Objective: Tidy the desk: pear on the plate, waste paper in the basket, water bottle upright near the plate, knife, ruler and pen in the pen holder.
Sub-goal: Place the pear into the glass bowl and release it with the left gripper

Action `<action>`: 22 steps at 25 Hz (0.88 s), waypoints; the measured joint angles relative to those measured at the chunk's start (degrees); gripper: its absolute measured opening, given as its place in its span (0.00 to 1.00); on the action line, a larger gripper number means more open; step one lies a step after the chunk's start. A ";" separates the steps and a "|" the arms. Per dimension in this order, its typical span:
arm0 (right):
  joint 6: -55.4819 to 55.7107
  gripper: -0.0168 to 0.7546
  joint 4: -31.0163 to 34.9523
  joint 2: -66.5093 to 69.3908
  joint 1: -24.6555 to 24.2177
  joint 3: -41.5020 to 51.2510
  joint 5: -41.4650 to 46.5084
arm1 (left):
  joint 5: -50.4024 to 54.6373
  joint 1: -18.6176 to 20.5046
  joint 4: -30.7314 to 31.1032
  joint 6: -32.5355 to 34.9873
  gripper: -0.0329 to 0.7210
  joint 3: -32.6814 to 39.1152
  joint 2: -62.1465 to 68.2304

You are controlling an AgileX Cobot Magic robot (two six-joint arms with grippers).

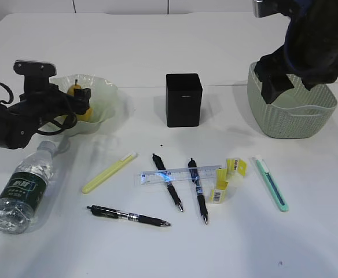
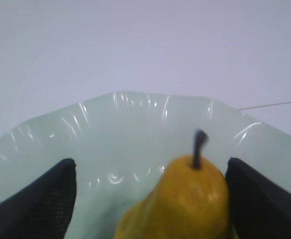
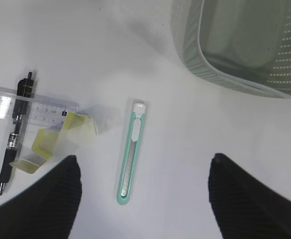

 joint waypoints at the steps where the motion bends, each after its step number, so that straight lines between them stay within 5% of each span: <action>1: 0.00 0.78 0.00 0.00 0.00 0.00 0.00 | 0.00 0.00 0.00 0.00 0.96 0.00 0.00; 22: 0.09 0.78 0.00 0.00 0.00 0.00 0.00 | 2.06 0.00 1.30 0.00 0.95 0.00 -7.96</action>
